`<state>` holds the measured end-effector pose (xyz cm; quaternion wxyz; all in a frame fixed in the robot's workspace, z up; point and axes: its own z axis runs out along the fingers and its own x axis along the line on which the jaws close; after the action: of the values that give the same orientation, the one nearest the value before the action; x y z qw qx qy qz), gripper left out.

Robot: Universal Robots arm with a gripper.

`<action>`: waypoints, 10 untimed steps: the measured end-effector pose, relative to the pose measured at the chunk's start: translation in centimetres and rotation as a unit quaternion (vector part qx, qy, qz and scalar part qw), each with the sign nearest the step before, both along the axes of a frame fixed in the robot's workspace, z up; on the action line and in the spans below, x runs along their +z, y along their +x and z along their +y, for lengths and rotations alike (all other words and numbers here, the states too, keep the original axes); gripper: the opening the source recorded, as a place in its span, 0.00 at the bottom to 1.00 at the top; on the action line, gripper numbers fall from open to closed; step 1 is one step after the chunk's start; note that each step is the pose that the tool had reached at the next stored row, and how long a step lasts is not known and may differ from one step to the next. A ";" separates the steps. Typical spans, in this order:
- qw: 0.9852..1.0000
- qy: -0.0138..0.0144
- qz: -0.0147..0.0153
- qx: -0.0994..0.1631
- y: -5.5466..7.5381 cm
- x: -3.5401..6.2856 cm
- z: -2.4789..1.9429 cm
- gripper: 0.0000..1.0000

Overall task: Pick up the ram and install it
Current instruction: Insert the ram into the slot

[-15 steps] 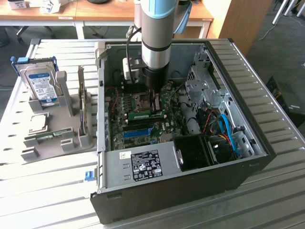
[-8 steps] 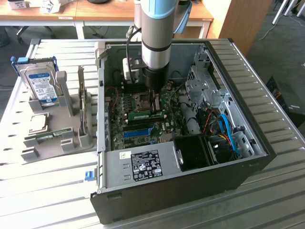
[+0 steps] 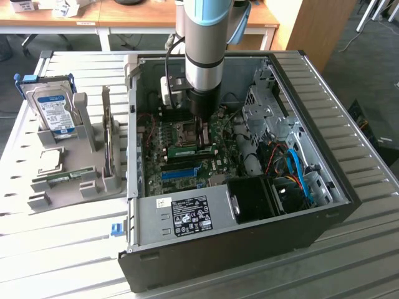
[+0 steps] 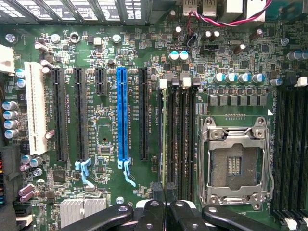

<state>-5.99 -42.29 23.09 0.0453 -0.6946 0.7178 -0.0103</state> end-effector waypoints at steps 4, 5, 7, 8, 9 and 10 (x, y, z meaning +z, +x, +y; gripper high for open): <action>1.000 0.000 0.000 0.000 0.0 -0.10 0.00 0.12; 1.000 0.000 0.000 0.000 0.0 -0.10 0.00 0.12; 1.000 0.000 0.000 0.000 0.0 -0.13 0.00 0.12; 1.000 0.000 0.000 0.000 0.0 -0.13 0.00 0.12; 1.000 0.000 0.000 0.000 0.0 -0.14 0.00 0.12; 1.000 0.000 0.000 0.000 0.0 0.87 0.00 0.12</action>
<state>-5.98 -42.29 23.96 0.0454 -0.6948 0.7177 -0.0103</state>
